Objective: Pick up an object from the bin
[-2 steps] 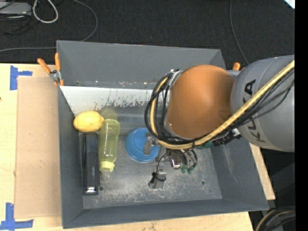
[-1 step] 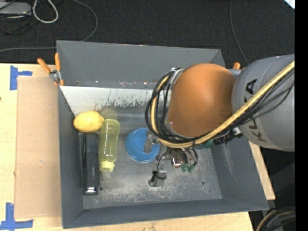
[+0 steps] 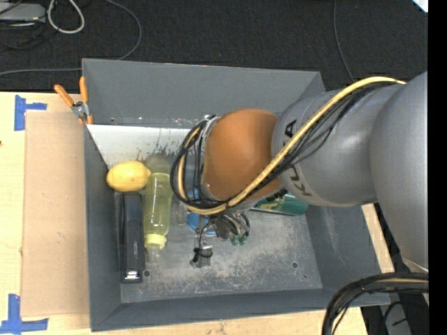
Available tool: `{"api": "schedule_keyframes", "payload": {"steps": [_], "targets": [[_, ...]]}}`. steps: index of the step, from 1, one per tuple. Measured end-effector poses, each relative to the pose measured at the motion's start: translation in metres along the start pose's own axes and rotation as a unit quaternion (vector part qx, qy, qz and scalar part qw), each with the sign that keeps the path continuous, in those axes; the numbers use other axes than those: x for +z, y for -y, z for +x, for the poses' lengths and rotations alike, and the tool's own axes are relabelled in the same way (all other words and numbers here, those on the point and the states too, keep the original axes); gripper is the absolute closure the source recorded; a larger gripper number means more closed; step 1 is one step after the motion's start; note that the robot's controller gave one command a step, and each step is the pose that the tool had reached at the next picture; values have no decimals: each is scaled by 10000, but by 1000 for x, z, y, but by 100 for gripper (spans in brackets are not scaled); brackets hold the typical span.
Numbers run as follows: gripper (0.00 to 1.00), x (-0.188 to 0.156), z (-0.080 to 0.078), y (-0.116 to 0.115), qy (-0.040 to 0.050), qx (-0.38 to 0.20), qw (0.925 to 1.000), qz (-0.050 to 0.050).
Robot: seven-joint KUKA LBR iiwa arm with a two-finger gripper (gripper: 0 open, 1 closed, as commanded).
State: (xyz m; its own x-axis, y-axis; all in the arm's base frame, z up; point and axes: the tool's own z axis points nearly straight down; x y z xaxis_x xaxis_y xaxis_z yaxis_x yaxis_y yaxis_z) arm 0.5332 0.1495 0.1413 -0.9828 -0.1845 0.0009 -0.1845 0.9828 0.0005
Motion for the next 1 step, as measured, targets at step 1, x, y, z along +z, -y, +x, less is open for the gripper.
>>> {"api": "schedule_keyframes", "payload": {"steps": [1], "targets": [[0, -20, -27, -27, 44, 816, 9967, -8]]}}
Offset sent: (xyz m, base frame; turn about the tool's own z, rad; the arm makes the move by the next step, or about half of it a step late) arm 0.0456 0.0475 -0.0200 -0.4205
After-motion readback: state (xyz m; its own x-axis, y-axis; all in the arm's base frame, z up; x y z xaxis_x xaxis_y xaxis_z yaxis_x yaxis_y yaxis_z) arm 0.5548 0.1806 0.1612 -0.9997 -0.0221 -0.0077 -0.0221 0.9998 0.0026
